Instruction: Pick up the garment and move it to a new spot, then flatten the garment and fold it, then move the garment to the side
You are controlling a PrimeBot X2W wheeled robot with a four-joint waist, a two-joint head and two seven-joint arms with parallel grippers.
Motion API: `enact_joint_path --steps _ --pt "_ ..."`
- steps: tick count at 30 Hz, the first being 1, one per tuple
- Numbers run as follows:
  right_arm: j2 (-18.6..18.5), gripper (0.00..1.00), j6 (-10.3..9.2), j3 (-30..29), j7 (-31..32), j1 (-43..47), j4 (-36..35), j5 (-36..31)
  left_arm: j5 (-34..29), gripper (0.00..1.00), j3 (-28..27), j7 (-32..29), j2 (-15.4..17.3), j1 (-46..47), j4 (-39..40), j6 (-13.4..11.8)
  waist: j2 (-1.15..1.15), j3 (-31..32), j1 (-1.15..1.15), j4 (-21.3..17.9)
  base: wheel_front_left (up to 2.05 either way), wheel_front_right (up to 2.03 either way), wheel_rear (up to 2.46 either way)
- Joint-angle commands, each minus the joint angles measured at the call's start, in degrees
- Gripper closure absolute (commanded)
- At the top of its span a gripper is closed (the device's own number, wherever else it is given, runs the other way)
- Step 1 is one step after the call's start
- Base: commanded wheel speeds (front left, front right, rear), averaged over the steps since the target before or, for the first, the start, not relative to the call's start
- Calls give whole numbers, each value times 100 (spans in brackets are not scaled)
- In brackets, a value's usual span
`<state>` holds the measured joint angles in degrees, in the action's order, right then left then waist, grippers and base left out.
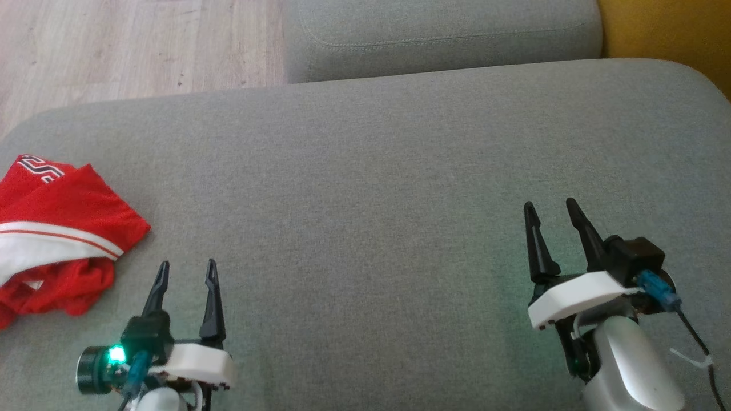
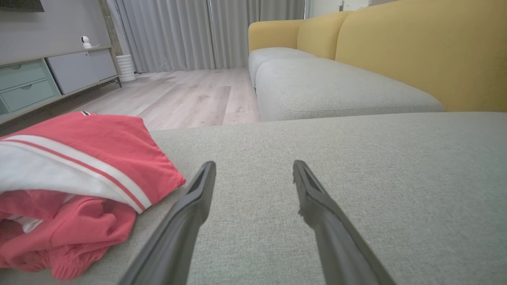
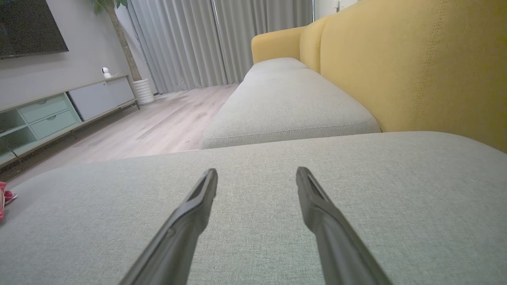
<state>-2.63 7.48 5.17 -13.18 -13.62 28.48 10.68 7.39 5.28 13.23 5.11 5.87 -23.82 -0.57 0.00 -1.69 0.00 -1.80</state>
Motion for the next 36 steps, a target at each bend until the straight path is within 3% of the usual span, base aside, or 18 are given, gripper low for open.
enact_joint_path --steps 1,6,15,26,30,36 --pt "-23 0 1 130 -104 -298 -135 -201 -201 0 -210 99 95 344 144 -60 0 3 0 -2 0 0 0" --pt "-25 0 1 87 -182 -315 -66 -502 -493 0 -310 177 61 353 129 -136 0 7 0 -14 0 0 0" --pt "-25 0 1 -283 -182 -249 -15 -411 -392 0 -616 177 -42 275 156 -170 0 22 0 -11 0 0 0" --pt "-25 0 1 -292 -182 -234 -37 -401 -448 0 -722 177 -117 271 180 -122 0 -9 0 52 0 0 0" --pt "-25 0 1 -235 -182 -209 -53 -427 -438 0 -758 177 -141 296 144 -94 0 -38 0 303 0 0 0" --pt "-25 0 1 -89 -182 -180 -37 -389 -422 0 -808 177 -171 320 65 -55 0 -53 0 1011 0 0 0"
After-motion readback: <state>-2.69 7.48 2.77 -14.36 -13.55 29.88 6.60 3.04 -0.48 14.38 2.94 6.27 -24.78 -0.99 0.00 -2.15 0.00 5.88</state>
